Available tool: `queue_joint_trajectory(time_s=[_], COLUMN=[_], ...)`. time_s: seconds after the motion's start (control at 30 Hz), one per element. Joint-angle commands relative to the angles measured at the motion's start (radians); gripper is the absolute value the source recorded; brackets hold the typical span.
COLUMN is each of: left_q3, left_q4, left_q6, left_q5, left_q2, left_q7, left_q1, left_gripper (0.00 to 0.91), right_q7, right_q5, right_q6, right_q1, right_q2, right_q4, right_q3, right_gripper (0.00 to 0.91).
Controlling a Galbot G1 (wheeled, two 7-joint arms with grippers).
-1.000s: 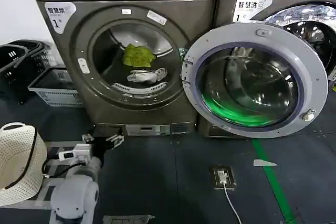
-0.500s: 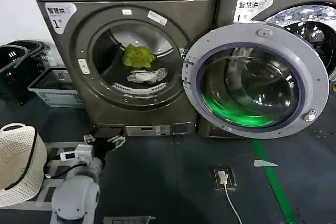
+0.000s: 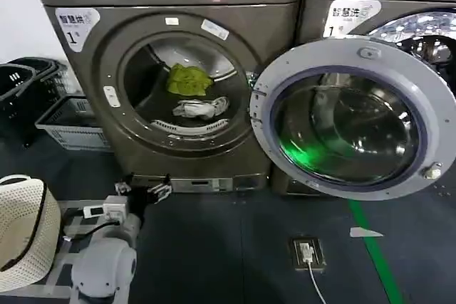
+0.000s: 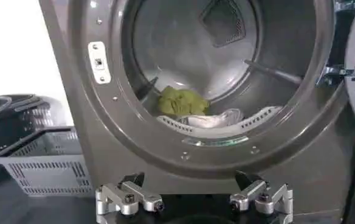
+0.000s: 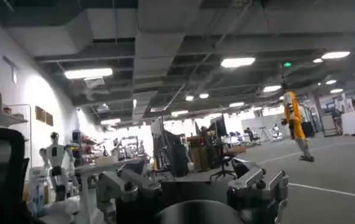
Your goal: Grasp the clothes from the dryer.
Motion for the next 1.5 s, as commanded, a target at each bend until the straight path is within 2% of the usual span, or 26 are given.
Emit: queue_joint_trajectory(time_s=[0.03,1.5], left_q3=[0.008,0.036], left_q4=[-0.001,0.012], left_q6=[0.049,0.049], left_q5=[0.008,0.032], left_q2=[0.001,-0.011], left_q7=[-0.001,0.0], left_q1=[0.006,-0.006], left_gripper=[0.907,0.907], right_q7=[0.003,0.004], right_q5=[-0.001,0.0], right_q6=[0.001,0.014], right_q1=[0.003,0.018], right_q2=[-0.002,0.001], right_q4=[0.003,0.002], right_q3=[-0.001,-0.028], right_gripper=[0.907,0.907])
